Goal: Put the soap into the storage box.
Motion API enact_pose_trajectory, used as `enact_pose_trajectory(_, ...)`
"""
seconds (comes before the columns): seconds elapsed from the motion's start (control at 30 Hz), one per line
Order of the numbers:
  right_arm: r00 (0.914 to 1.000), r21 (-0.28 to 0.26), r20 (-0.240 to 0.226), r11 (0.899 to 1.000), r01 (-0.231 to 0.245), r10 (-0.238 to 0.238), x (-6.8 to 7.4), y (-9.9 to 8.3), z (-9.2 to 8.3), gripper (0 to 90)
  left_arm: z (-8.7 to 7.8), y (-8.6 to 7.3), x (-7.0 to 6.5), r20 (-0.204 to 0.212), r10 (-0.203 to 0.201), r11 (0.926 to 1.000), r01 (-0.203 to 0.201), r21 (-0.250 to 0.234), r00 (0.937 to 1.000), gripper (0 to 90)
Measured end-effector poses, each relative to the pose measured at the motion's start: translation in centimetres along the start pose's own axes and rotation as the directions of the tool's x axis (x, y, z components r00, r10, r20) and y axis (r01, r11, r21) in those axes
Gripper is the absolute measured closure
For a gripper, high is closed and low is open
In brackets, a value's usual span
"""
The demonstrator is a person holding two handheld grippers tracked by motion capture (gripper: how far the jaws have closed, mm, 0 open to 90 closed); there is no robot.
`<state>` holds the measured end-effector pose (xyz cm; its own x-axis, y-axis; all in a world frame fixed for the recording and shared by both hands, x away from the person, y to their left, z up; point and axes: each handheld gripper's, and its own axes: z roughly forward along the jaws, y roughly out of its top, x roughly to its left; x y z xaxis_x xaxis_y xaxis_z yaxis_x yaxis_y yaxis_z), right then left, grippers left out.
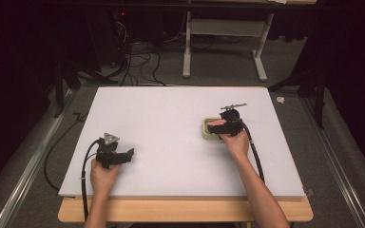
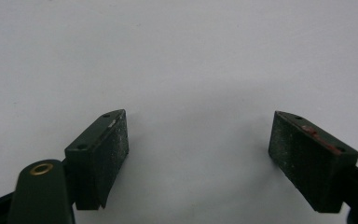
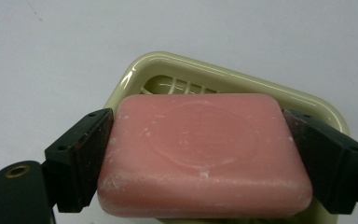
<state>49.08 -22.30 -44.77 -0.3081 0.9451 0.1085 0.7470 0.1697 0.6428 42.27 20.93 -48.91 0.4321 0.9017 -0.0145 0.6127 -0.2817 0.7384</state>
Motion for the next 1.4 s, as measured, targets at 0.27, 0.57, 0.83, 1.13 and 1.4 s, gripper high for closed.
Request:
enact_pose_trajectory(0.27, 1.0000, -0.030, 0.004, 1.000, 0.006, -0.005, 0.1, 0.1, -0.6, 13.1, 0.0, 0.0, 0.0, 0.000, 0.000, 1.0000, 0.000, 0.000, 1.0000, 20.5)
enact_pose_trajectory(0.57, 1.0000, -0.040, 0.003, 0.999, 0.007, -0.007, 0.0, -0.1, -1.0, 13.0, 0.0, 0.0, 0.0, 0.000, 0.000, 1.0000, 0.000, 0.000, 1.0000, 20.5)
enact_pose_trajectory(0.83, 0.9986, -0.065, 0.023, 0.997, 0.049, -0.047, 0.2, -0.1, -1.8, 13.6, 0.0, 0.0, 0.0, 0.000, 0.000, 1.0000, 0.000, 0.000, 1.0000, 20.5)
enact_pose_trajectory(1.13, 0.9964, -0.111, 0.040, 0.991, 0.078, -0.074, -0.2, -0.8, -3.9, 15.1, 0.0, 0.0, 0.0, 0.000, 0.000, 1.0000, 0.000, 0.000, 1.0000, 20.5)
enact_pose_trajectory(1.4, 0.9969, -0.141, 0.031, 0.987, 0.076, -0.073, -0.8, -1.8, -5.8, 15.8, 0.0, 0.0, 0.0, 0.000, 0.000, 1.0000, 0.000, 0.001, 1.0000, 20.5)
